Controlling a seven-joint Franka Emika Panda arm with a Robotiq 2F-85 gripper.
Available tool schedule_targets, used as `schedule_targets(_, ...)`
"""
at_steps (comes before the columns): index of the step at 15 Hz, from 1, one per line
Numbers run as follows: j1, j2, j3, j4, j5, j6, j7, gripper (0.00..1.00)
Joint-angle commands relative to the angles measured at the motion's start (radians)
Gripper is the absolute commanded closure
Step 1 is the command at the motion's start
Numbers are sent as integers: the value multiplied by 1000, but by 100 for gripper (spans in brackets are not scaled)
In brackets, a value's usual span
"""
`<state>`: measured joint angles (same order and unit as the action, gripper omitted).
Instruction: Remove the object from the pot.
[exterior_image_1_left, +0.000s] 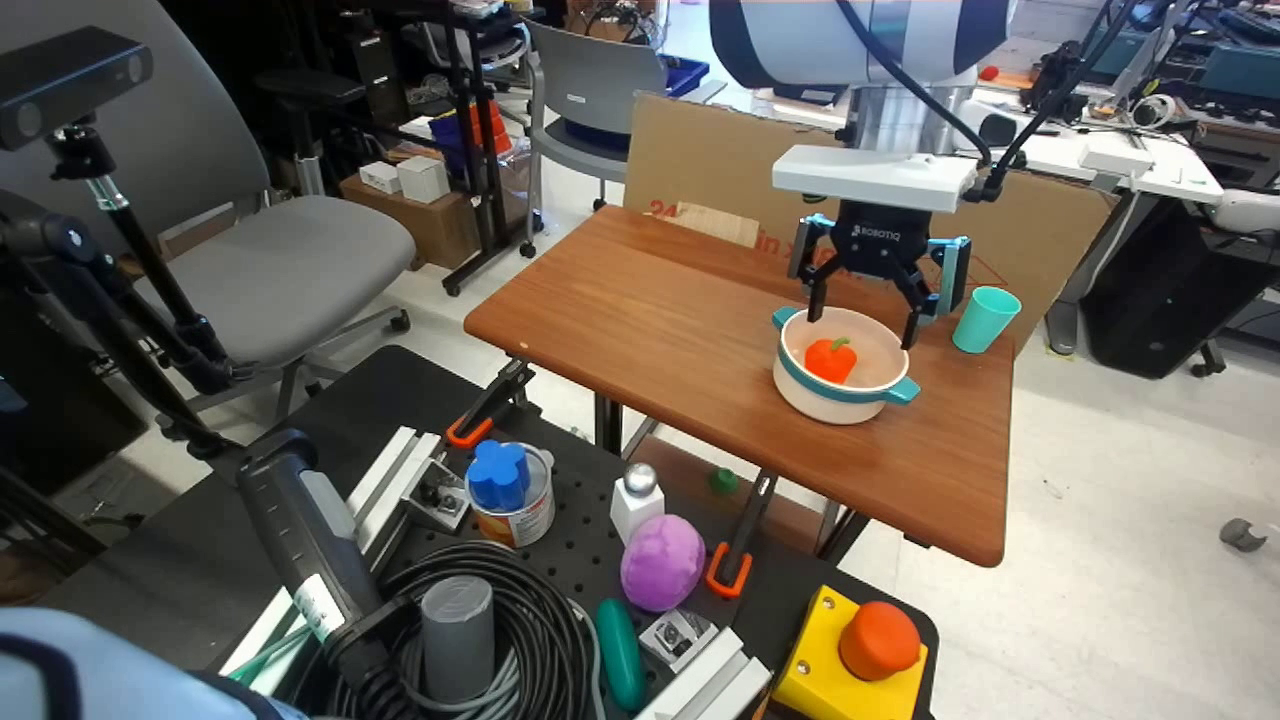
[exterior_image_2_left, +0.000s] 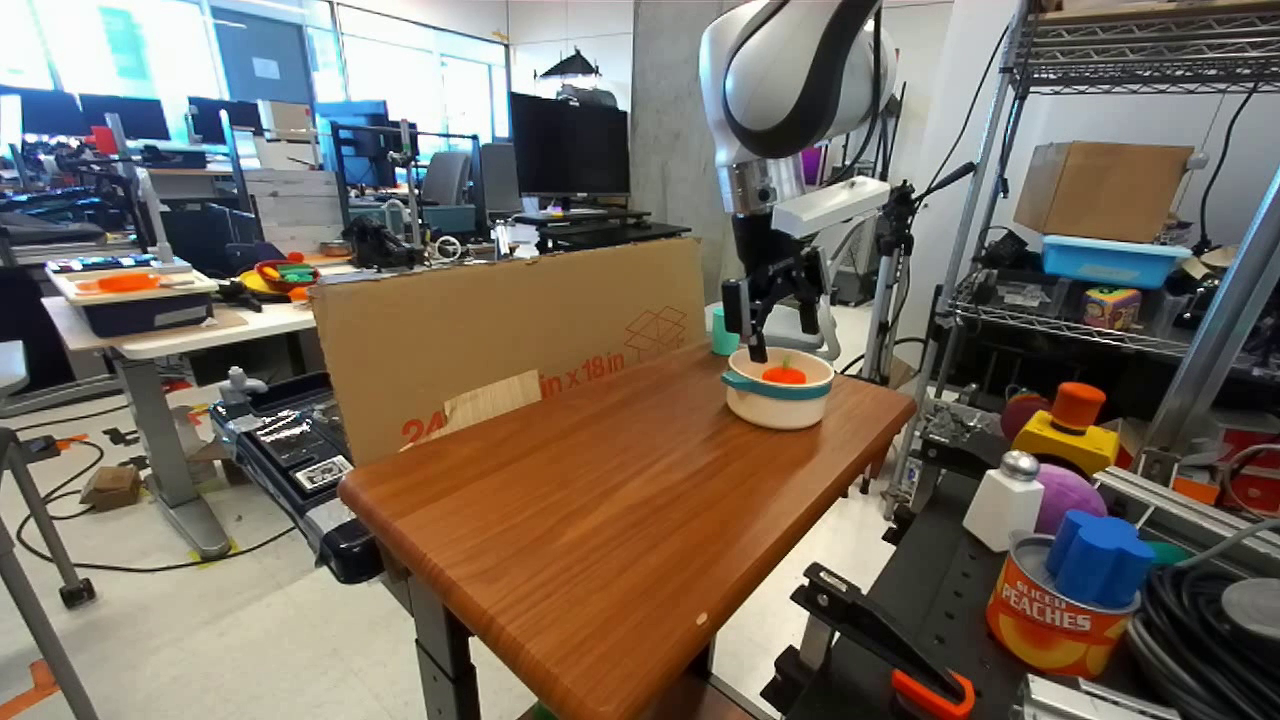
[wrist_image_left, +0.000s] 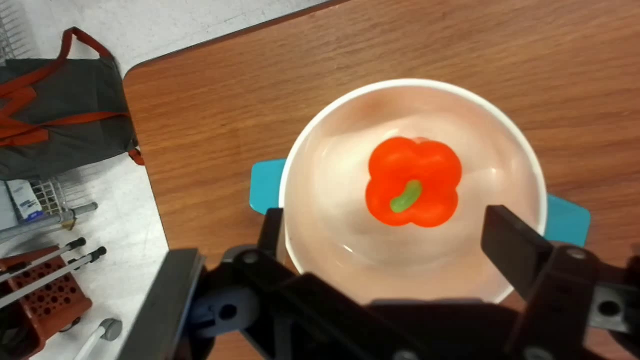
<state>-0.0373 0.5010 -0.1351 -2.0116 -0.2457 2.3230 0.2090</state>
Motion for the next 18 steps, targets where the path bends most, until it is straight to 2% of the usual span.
schedule_targets(1, 11, 58, -7, 69, 12, -64, 1, 0)
schedule_targets(8, 23, 112, -8, 103, 1, -115, 5, 0)
schedule_targets(9, 25, 116, -7, 105, 2, -120, 5, 17)
schedule_targets(13, 32, 132, -9, 121, 5, -138, 13, 51)
schedule_targets(16, 32, 127, -5, 125, 11, -138, 16, 73)
schedule_targets(18, 30, 100, 0, 105, 15, -126, 8, 73)
